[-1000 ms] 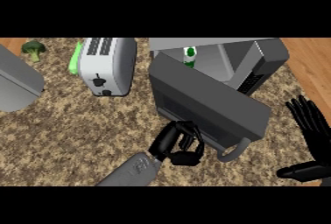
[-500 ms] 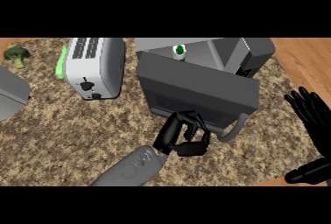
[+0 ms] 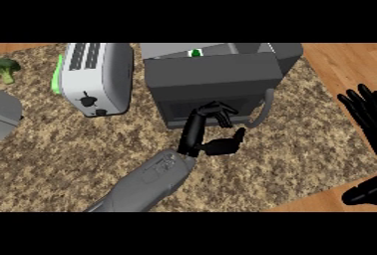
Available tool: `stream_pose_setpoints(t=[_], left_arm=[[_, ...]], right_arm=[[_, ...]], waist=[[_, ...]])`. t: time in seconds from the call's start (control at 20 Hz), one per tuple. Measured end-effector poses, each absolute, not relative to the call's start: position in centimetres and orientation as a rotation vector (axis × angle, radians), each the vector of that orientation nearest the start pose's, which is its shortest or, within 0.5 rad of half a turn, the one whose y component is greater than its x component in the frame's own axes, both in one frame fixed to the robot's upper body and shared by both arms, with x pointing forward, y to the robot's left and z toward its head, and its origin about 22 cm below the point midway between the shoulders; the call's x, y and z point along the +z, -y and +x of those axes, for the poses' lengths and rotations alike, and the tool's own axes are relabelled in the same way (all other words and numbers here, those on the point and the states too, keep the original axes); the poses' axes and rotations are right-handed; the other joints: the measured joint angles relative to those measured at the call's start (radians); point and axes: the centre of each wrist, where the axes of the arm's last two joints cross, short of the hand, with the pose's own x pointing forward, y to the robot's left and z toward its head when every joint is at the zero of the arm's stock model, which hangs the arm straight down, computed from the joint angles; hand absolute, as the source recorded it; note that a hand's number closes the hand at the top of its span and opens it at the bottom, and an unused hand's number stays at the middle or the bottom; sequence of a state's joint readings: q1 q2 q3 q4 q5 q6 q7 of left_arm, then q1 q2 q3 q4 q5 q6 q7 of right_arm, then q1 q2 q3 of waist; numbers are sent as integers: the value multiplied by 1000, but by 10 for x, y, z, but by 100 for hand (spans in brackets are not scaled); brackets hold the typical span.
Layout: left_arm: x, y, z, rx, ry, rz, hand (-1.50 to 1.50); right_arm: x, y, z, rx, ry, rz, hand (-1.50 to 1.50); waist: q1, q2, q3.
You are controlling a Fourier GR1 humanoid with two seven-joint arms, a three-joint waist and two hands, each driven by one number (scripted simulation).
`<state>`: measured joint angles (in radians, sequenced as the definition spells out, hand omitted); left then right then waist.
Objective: Pick up the milk, place it into the microwave and close the microwave
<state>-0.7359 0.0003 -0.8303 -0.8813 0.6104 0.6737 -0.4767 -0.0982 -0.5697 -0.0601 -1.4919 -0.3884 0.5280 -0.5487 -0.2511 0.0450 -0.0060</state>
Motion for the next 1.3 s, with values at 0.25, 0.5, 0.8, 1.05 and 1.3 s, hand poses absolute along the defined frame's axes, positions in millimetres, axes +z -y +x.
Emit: stream_pose_setpoints(t=[0.25, 0.5, 0.8, 1.05, 1.3], left_arm=[[6, -17, 322, -197, 1801, -57, -150], [9, -14, 318, -126, 1786, -54, -150], [13, -10, 317, -80, 1789, -70, -150], [16, -8, 318, -62, 1800, -79, -150], [16, -7, 318, -51, 1810, -90, -150]], right_arm=[[115, 377, 275, 591, 2150, 273, 150], [155, 386, 281, 722, 2235, 94, 150], [176, 390, 285, 792, 2275, -19, 150], [185, 390, 289, 821, 2295, -57, 150], [194, 391, 293, 835, 2313, -84, 150]], waist=[[-26, 7, 1], [-33, 13, 0], [-32, 27, 1], [-28, 36, 2], [-24, 42, 3]])
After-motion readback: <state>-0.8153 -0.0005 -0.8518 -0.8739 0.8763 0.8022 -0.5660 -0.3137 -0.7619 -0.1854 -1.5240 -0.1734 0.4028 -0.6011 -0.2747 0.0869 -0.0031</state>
